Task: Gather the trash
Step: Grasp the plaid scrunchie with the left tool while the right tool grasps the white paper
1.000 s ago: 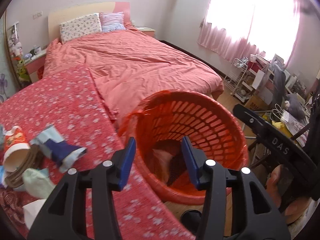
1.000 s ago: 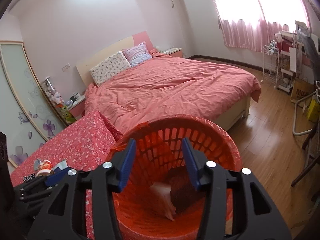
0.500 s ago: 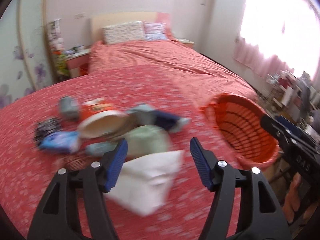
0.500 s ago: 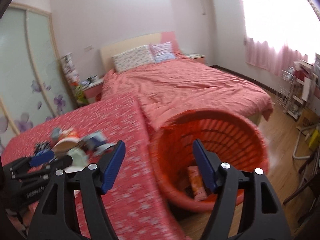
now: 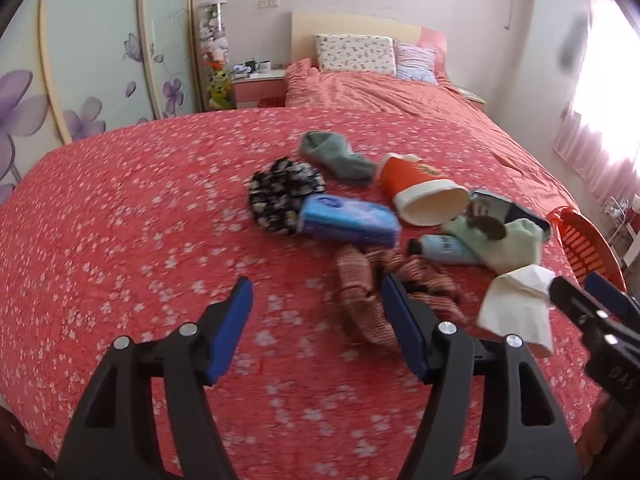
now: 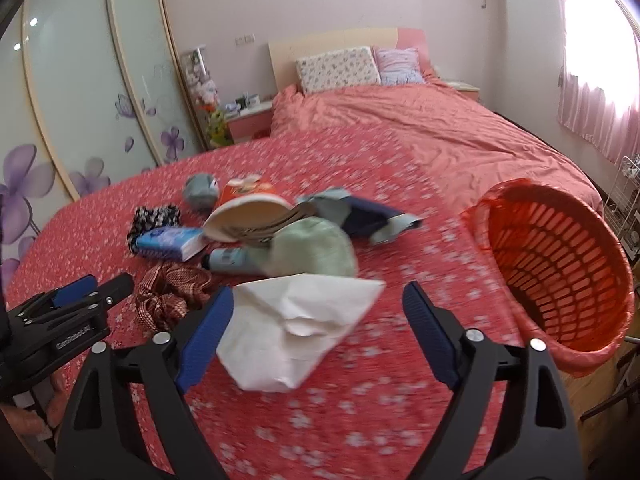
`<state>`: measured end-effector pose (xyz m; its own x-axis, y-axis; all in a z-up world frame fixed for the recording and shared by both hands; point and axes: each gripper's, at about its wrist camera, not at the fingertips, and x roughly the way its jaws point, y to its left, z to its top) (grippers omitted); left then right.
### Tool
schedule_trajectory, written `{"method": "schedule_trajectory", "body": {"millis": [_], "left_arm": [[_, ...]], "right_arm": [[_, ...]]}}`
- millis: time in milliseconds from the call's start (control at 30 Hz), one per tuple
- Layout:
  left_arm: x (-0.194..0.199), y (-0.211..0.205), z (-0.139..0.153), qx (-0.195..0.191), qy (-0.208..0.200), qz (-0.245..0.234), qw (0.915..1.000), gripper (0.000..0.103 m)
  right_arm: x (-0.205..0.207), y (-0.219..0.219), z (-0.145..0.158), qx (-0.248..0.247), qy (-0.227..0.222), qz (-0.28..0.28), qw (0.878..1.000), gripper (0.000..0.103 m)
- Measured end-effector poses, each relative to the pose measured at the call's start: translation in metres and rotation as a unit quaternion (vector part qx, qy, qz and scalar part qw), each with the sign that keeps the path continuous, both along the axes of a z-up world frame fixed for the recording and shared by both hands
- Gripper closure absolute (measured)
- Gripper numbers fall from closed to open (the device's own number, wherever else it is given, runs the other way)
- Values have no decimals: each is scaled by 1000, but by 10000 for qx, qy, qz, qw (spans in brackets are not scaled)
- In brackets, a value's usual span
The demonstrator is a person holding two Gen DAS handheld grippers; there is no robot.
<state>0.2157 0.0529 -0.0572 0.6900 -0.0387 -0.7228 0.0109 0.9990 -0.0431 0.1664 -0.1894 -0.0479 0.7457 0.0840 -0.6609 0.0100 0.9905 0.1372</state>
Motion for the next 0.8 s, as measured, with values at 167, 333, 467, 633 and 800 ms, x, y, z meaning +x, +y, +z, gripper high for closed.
{"method": "schedule_trajectory", "body": {"millis": [167,333,467,633,800], "left_arm": [[-1,1,-4,-199,85,-85,9997,34],[4,-20,-12,-286,186,-349,9988,30],[10,-34,-21,-257,325,-473,9980,26],[18,-44,-28,-218,409,-499,9977,25],[23,-51,-33,-219,489,-597,9968,26]], "right_arm": [[10,9,-19,-293,361,-20,9989,28],[0,-21,-25,66,438,-224,9988,40],[-2,-41,-25,65,451,-453,9979,41],[5,-43,-27,206,574,-444,9972,41],[16,-33,-28,94,642,-327,9974,41]]}}
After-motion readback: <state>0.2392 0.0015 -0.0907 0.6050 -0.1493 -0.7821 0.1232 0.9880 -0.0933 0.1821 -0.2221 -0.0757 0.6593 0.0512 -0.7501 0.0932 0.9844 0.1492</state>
